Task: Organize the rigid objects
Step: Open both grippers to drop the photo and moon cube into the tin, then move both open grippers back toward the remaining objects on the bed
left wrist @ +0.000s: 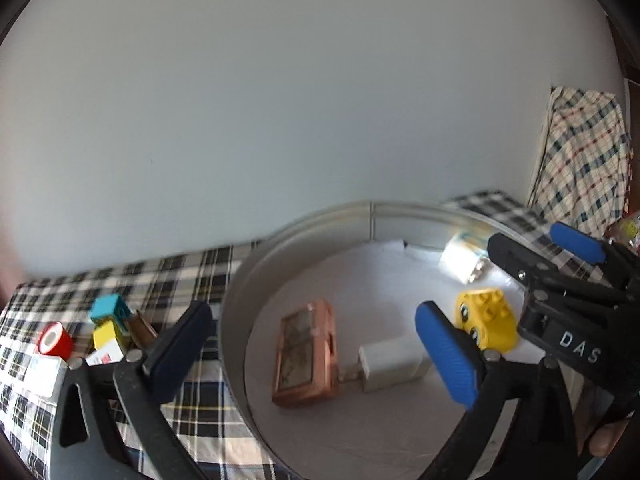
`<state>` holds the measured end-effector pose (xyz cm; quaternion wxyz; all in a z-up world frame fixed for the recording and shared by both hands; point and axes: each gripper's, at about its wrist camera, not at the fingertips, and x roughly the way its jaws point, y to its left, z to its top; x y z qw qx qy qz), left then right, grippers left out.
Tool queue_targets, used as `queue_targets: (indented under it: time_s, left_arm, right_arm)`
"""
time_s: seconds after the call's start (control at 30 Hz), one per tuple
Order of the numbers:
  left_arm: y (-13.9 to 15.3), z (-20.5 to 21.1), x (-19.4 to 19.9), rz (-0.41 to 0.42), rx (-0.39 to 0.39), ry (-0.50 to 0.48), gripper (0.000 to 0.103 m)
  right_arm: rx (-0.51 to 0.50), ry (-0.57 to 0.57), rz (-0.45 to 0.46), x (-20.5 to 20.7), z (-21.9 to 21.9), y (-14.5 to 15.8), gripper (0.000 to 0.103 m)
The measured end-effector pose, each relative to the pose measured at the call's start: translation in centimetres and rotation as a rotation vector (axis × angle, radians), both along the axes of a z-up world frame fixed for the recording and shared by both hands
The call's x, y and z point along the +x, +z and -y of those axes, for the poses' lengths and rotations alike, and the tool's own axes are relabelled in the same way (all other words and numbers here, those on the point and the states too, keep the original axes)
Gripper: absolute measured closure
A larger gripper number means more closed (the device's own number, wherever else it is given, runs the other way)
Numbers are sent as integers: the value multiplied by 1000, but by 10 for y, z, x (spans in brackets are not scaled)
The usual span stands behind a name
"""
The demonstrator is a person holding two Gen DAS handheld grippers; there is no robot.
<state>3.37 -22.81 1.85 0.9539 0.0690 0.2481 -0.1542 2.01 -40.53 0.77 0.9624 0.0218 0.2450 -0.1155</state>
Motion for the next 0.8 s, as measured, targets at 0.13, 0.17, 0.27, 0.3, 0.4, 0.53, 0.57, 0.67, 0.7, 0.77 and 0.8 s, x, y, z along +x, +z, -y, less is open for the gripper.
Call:
queue_targets:
  time_s: [0.13, 0.17, 0.27, 0.3, 0.4, 0.53, 0.57, 0.67, 0.7, 0.77, 0.8]
  left_arm:
    - [4, -6, -2, -6, -28, -4, 0]
    - [4, -7, -2, -5, -27, -5, 0]
    - [5, -13, -6, 12, -11, 15, 0]
    - [5, -15, -8, 19, -5, 21, 0]
    - [3, -24, -12, 30, 7, 39, 0]
    - [3, -38, -14, 45, 4, 67, 0]
    - [4, -40, -14, 49, 0, 71, 0]
    - [3, -50, -16, 67, -8, 89, 0]
    - [3, -53, -17, 71, -4, 95, 0]
    - [1, -60, -19, 79, 5, 104, 0]
    - [0, -62, -20, 80, 6, 105, 0]
  right_arm:
    - [12, -16, 27, -4, 4, 2, 16]
    - [6, -22, 30, -5, 3, 2, 16]
    - [-18, -33, 49, -9, 2, 4, 16]
    - [-25, -42, 58, -11, 2, 5, 16]
    - [-26, -66, 81, -17, 3, 8, 16]
    - [-2, -100, 129, -28, 9, 11, 16]
    - [-4, -115, 144, -32, 10, 12, 16]
    - [-16, -156, 174, -37, 11, 14, 16]
    - [-17, -170, 185, -39, 11, 15, 16]
    - [-12, -191, 201, -43, 10, 15, 16]
    - [-4, -204, 211, -45, 10, 16, 16]
